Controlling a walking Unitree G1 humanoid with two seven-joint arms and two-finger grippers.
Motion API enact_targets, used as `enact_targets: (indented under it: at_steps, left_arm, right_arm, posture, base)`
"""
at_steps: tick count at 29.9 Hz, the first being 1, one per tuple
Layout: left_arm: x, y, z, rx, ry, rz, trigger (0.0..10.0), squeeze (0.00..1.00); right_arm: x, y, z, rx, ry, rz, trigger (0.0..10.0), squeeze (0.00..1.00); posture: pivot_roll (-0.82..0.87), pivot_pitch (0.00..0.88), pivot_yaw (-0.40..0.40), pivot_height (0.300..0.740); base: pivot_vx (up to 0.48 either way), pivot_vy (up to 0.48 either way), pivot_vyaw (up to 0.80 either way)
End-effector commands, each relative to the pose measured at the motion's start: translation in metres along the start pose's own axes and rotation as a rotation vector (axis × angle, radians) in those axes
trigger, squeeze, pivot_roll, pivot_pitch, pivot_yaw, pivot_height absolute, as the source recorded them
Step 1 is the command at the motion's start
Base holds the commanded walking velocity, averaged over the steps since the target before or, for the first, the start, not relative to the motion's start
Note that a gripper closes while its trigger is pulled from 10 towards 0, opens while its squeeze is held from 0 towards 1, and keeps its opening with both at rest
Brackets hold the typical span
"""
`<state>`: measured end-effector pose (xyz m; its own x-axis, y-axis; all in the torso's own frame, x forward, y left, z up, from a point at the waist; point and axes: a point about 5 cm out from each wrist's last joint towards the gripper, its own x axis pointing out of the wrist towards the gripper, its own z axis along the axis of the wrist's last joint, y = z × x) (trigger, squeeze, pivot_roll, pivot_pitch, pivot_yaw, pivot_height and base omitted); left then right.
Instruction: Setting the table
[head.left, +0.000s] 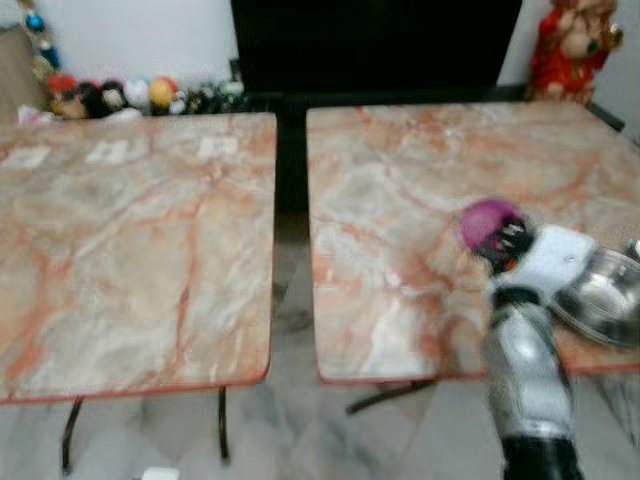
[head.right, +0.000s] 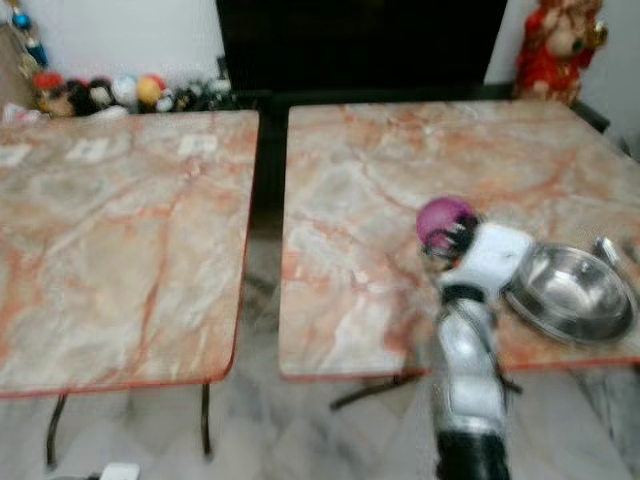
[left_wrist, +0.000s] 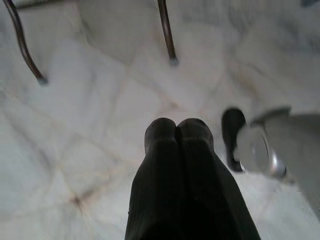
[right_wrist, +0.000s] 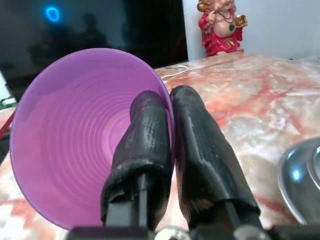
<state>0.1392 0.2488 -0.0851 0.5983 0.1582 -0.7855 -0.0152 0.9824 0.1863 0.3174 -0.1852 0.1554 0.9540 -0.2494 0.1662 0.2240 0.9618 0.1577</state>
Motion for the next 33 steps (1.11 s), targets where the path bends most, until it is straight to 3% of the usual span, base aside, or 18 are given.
enact_targets:
  at_steps: [1,8,12,18,20,24,33]
  left_arm:
    - [0.000,-0.003,-0.001,0.003,0.002,-0.003,10.0,0.00]
    - [0.000,-0.003,0.001,0.006,-0.009,-0.006,10.0,0.00]
    - [0.001,-0.004,0.002,0.005,-0.012,-0.009,10.0,0.00]
    - [0.000,-0.004,-0.001,0.003,0.000,-0.009,10.0,0.00]
    - [0.000,-0.003,-0.002,0.001,0.010,-0.007,10.0,0.00]
    - [-0.001,-0.002,-0.004,-0.001,0.021,-0.004,10.0,0.00]
    - [-0.001,-0.001,-0.006,0.000,0.034,-0.003,10.0,0.00]
  right_arm:
    - [0.002,-0.009,0.002,-0.021,0.001,-0.034,10.0,0.00]
    - [0.003,-0.007,0.005,-0.018,0.019,-0.055,10.0,0.00]
    - [0.006,-0.009,0.000,0.001,0.127,-0.152,10.0,0.00]
    - [0.011,-0.006,0.000,0.013,0.193,-0.168,10.0,0.00]
    - [0.021,-0.011,0.001,0.084,0.262,-0.253,10.0,0.00]
    - [0.033,-0.009,0.005,0.137,0.309,-0.284,10.0,0.00]
    - [0.040,-0.011,-0.006,0.257,0.422,-0.361,10.0,0.00]
  posture:
    - [-0.01,0.000,0.023,0.740]
    - [-0.01,0.000,0.022,0.740]
    - [-0.02,0.007,0.022,0.740]
    - [-0.02,0.008,0.023,0.740]
    - [-0.03,0.014,0.026,0.740]
    - [-0.03,0.014,0.026,0.740]
    - [-0.02,0.021,0.027,0.740]
  base:
    - [0.000,0.000,0.00]
    - [0.000,0.000,0.00]
    - [0.000,0.000,0.00]
    - [0.000,0.000,0.00]
    - [0.000,0.000,0.00]
    - [0.000,0.000,0.00]
    - [0.000,0.000,0.00]
